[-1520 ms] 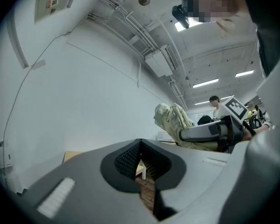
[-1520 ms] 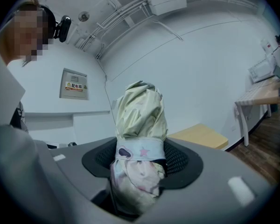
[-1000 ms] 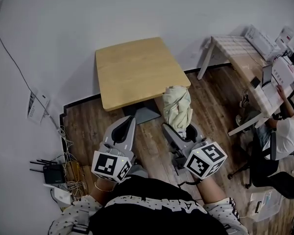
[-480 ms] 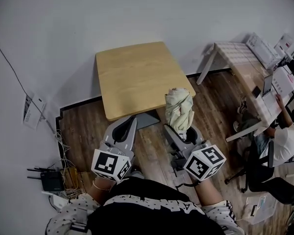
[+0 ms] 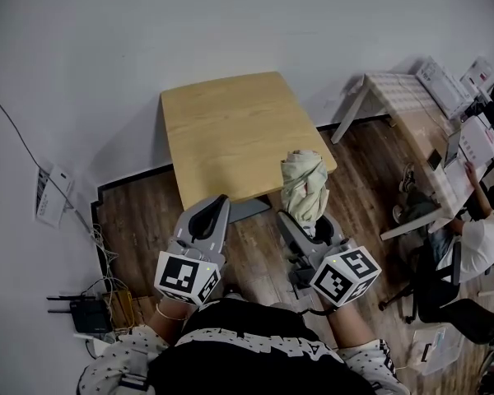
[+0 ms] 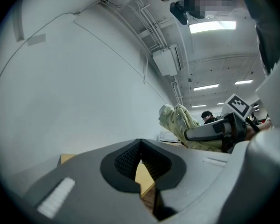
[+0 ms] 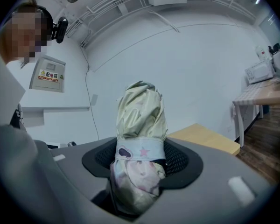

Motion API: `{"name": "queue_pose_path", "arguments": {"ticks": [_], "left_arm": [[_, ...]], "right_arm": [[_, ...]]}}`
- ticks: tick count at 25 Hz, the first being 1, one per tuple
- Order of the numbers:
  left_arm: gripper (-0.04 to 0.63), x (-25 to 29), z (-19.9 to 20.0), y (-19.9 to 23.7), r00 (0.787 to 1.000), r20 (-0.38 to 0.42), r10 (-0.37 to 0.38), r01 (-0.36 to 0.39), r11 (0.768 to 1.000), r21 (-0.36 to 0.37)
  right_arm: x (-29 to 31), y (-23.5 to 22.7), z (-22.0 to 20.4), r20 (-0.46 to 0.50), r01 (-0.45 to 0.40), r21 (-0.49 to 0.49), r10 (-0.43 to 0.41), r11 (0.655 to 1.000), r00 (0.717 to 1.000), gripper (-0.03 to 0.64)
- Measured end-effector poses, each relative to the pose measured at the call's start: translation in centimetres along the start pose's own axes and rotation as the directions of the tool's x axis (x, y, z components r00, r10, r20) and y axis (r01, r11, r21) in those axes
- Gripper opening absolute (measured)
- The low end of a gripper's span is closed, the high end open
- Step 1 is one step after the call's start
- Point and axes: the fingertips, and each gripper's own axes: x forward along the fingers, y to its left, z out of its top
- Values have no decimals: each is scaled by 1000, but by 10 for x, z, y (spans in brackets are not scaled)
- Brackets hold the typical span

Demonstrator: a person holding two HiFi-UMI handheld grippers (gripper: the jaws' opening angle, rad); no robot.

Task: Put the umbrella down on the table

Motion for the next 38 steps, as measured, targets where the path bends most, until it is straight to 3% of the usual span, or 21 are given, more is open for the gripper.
{"name": "queue_pose_path", "arguments": {"ticks": [5, 9, 22, 38], "left_arm": [[2, 16, -3, -1, 999, 7, -47, 47, 998, 51], [2, 34, -5, 16, 999, -3, -45, 46, 999, 23], [2, 82, -3, 78, 990, 3, 139, -139, 990, 41], [2, 191, -7, 131, 969, -12, 246, -245, 968, 52]], "right_arm": [[7, -13, 1, 11, 23, 2, -23, 1000, 1000, 279], [28, -22, 7, 2, 30, 7, -30, 1000, 1000, 279], [114, -62, 35, -19, -117, -5, 117, 993, 993, 279], [224, -140, 74, -78, -221, 12, 221, 975, 972, 279]]}}
